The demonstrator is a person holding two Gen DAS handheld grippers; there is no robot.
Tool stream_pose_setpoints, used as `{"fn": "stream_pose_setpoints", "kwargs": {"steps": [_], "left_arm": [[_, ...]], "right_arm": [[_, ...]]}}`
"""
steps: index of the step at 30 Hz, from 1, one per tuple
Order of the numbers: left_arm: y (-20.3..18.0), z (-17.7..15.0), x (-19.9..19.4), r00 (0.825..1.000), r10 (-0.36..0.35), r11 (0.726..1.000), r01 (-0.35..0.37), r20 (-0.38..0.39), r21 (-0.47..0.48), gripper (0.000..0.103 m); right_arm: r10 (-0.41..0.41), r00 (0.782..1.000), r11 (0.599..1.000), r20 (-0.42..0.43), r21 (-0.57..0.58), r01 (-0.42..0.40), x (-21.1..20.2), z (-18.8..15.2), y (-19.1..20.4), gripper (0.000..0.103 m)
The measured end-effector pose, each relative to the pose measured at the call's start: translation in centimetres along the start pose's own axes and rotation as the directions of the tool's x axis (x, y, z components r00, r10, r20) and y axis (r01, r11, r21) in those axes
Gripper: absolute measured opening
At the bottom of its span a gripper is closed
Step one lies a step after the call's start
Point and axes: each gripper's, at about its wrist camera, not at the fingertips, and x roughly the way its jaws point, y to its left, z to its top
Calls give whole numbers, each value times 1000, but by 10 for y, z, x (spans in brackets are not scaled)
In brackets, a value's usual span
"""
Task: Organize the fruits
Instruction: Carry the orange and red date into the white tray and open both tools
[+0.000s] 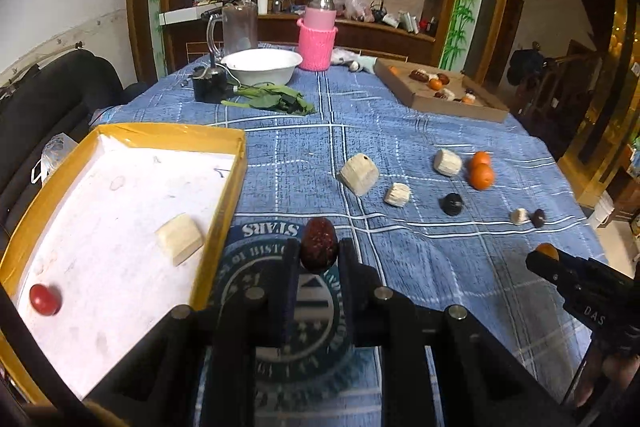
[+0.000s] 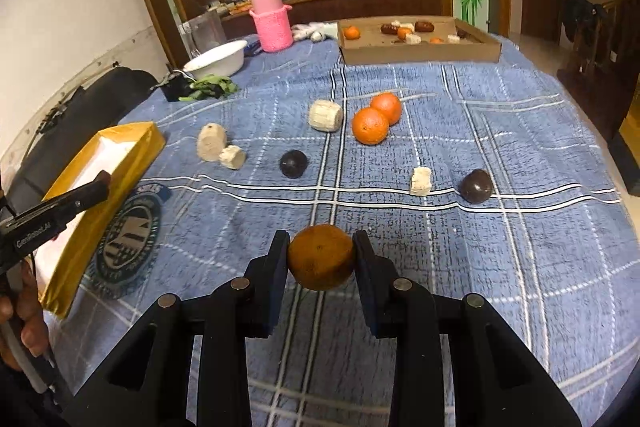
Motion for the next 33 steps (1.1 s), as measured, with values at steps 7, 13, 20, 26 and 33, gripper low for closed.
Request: {"fn": "stream_pose_setpoints", "kwargs": {"steps": [7,13,20,26,33], "left_arm": [[32,-7,-35,999,6,999,-3,47,-48,21],[70,-12,-50,995,69,992,-61,66,-114,21],[107,-17,-59,989,129,978,-115,71,-174,21],[134,-21,-63,980,188,962,-171,62,-214,21],[166,-24,-62,963,266,931,-248,32,-267,21]], "right_arm": [[32,998,998,51,-50,-30,-28,4,32,31],[90,993,990,79,-111,-81,-37,12,70,31],[155,985,973,81,-183,-139,-33,24,117,30],[210,975,952,65,-240,-189,-20,35,159,30],[257,966,921,19,-309,-239,14,50,209,30]]}}
